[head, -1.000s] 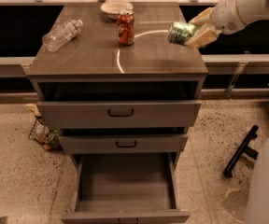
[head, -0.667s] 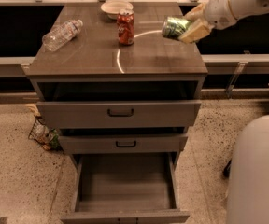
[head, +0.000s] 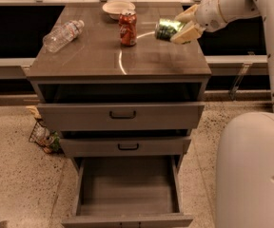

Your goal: Pick green can from bottom drawer and place on counter

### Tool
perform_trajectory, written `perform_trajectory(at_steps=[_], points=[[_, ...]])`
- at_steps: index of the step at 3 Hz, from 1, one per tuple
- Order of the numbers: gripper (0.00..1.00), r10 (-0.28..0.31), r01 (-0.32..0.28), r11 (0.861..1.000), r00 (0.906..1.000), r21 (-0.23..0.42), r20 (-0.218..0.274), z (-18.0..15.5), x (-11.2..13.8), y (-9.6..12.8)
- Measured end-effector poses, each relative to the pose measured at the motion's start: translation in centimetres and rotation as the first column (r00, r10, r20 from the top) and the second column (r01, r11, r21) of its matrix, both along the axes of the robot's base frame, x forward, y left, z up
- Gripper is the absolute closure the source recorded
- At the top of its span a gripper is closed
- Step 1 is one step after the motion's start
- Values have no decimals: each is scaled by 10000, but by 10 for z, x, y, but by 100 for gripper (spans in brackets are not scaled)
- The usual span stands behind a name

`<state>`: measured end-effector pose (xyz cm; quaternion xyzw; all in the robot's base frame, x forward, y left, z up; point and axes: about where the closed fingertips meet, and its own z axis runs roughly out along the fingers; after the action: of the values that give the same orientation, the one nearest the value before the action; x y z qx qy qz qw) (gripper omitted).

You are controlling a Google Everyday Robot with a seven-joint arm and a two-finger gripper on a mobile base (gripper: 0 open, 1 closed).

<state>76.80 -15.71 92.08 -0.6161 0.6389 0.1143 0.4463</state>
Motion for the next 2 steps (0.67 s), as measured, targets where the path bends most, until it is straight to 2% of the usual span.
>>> perform_trajectory(at_steps=[1,2], points=[[0,249,-238,9992,9991,305,-343,-15,1,12],[0,316,-296,9983,9987,505,-401,-17,0,13]])
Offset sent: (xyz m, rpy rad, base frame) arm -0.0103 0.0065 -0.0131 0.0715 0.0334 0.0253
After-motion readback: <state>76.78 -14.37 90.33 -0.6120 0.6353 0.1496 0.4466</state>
